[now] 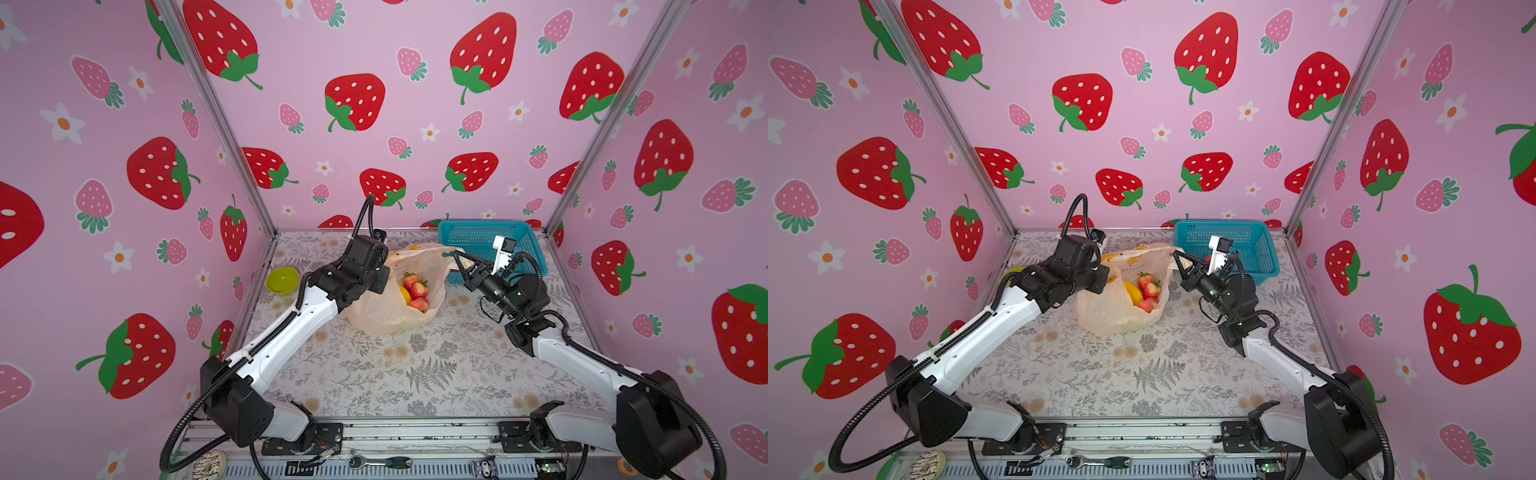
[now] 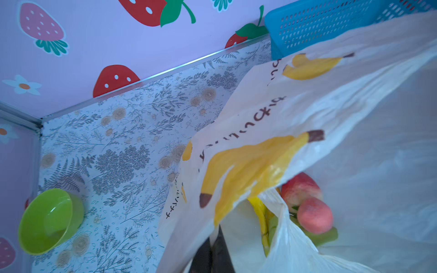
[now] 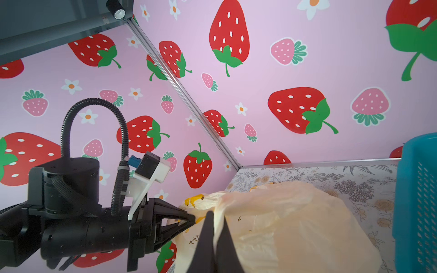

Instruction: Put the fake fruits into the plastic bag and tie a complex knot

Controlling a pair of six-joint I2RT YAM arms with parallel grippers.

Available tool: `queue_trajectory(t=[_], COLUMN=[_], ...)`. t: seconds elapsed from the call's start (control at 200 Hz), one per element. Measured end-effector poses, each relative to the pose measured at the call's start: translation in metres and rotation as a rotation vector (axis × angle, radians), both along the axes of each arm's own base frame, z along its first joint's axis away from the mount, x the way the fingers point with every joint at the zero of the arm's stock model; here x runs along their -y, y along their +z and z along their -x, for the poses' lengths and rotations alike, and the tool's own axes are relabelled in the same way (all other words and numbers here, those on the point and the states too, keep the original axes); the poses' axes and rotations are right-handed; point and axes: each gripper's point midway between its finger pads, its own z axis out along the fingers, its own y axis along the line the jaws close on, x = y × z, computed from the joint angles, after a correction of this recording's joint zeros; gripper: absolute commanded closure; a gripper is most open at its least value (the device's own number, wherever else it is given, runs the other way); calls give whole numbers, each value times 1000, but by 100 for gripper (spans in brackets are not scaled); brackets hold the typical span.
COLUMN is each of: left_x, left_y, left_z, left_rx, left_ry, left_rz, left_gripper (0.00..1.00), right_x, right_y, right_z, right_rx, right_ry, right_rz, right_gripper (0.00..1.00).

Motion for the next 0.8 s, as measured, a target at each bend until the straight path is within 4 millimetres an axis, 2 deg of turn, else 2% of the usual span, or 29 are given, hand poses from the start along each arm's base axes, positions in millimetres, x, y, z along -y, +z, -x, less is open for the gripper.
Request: queue_trajectory(t=[0.24,0.415,0.495,0.615,0.8], left_x=[-5,11,12,2,-30], left_y=[19,38,40,41,19], left_z=[-7,-4,-4,-9,-11], left_rx=[-46,-64,-74,-74,-106], left_ry=[7,-53,-67,-53,39], left_rz=[248,381,416,446,438], left_gripper=[100,100,100,100,98], right_x=[-2,-6,-11,-16,-20], right_y=[28,58,67,74,76], right_z=[5,22,33,43,49], right_rx=[71,154,183,202,199], right_ry=[-5,16,32,44,33], right_rz=[-3,-28,-38,-54,-97], right_gripper=[100,100,100,100,100])
